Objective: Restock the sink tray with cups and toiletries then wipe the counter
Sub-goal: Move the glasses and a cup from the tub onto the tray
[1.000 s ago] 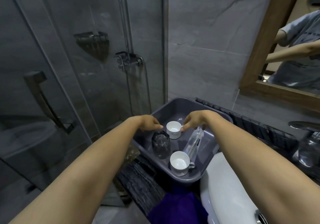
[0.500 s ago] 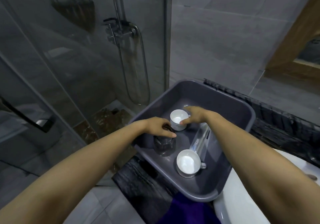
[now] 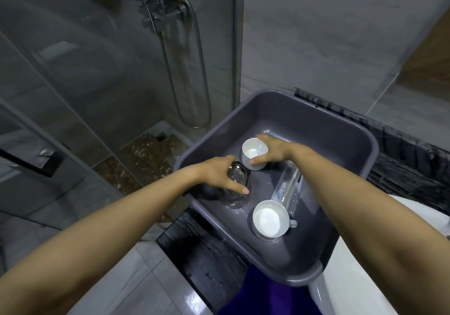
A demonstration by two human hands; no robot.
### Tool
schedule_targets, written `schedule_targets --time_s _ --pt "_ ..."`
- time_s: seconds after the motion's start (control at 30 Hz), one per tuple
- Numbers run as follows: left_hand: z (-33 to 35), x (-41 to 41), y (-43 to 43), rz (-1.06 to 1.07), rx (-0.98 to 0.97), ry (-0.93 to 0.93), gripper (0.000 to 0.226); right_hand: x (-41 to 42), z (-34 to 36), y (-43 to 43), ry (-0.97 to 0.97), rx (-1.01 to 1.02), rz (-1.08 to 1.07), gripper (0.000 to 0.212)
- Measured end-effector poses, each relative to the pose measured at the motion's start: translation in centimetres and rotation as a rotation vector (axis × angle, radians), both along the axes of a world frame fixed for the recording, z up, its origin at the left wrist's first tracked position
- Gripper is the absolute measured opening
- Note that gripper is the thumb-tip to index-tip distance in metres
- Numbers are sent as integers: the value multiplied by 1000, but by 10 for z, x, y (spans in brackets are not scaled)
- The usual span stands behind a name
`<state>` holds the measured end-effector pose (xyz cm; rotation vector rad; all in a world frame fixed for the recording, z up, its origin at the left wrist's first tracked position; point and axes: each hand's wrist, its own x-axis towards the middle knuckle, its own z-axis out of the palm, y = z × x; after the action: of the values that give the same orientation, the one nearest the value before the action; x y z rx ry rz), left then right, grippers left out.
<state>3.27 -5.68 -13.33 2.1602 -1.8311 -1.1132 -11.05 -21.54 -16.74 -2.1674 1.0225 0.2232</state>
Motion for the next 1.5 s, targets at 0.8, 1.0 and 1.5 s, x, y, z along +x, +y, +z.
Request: schedule_targets --time_s 0.8,1.0,1.5 --pt "-5 -25 8 207 -178 -132 75 -22 5 16 -61 -129 -158 80" --pt "16 -31 -1 173 -171 -146 71 -42 37 12 8 -103 -162 76" --pt "112 -67 -50 -78 -315 -125 62 -119 160 6 -19 -323 -204 57"
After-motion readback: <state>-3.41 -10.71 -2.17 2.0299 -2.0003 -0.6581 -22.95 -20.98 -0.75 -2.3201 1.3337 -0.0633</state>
